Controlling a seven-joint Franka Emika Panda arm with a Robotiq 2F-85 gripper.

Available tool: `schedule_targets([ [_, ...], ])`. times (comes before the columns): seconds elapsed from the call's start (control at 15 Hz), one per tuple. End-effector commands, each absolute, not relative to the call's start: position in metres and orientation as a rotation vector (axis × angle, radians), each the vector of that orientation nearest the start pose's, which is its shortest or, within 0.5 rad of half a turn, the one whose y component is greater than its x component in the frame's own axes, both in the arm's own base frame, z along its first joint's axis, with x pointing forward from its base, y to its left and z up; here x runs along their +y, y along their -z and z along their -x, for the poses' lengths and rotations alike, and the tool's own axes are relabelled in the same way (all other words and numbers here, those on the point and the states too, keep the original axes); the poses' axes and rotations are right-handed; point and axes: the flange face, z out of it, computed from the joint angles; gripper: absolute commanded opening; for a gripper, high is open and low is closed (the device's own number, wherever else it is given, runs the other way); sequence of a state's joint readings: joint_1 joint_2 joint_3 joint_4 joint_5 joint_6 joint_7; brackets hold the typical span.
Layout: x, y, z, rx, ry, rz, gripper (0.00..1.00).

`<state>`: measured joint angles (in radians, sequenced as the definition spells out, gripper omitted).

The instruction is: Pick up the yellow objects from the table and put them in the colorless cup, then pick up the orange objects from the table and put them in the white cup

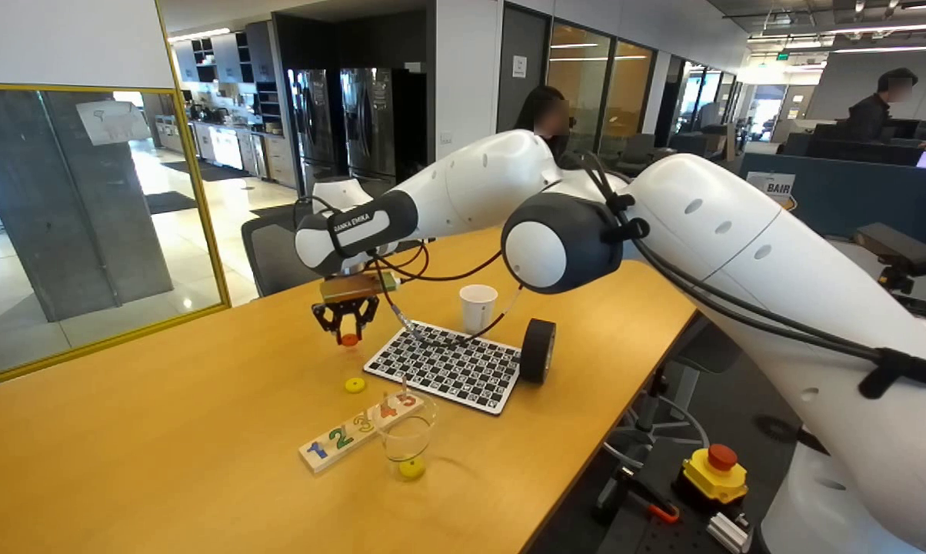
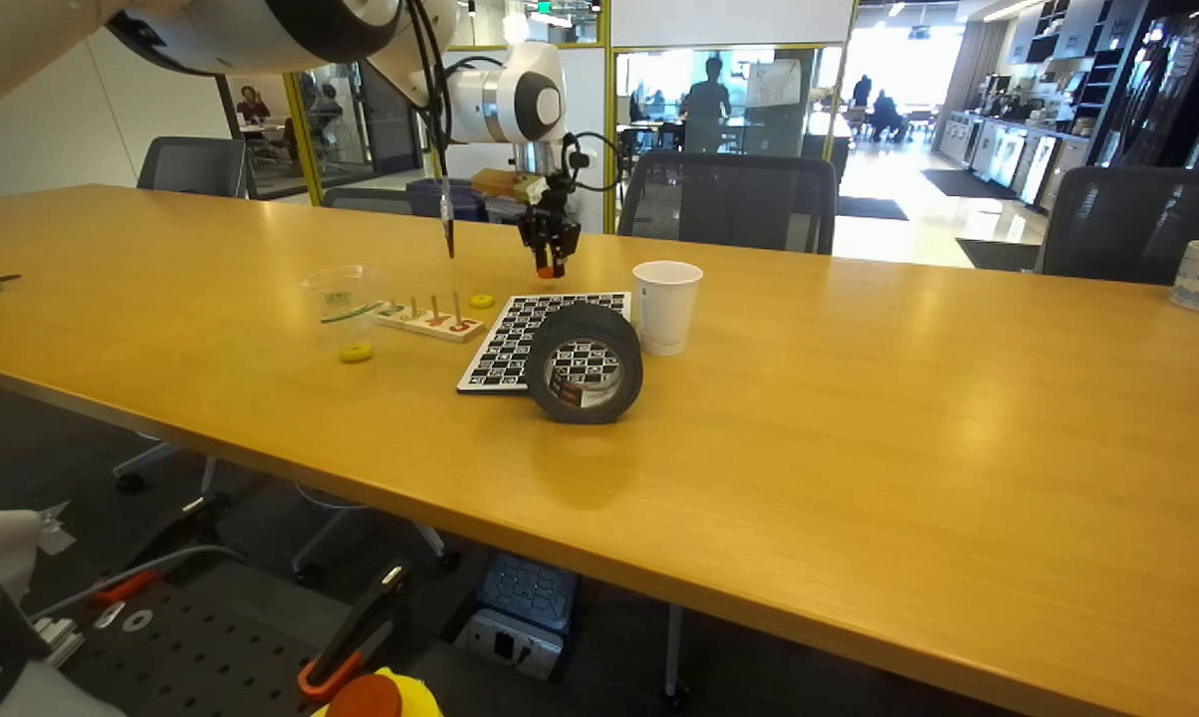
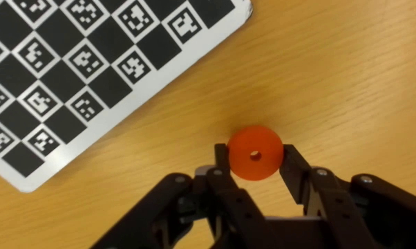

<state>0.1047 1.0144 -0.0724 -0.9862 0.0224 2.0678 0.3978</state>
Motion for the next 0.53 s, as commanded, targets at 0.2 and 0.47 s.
schedule_targets([
  [0.2,-0.004,-0.318,-0.771,0.809,0.311,3.111,0.18],
  [0.47,-0.047,-0.337,-0.74,1.02,0.326,3.088,0.18],
])
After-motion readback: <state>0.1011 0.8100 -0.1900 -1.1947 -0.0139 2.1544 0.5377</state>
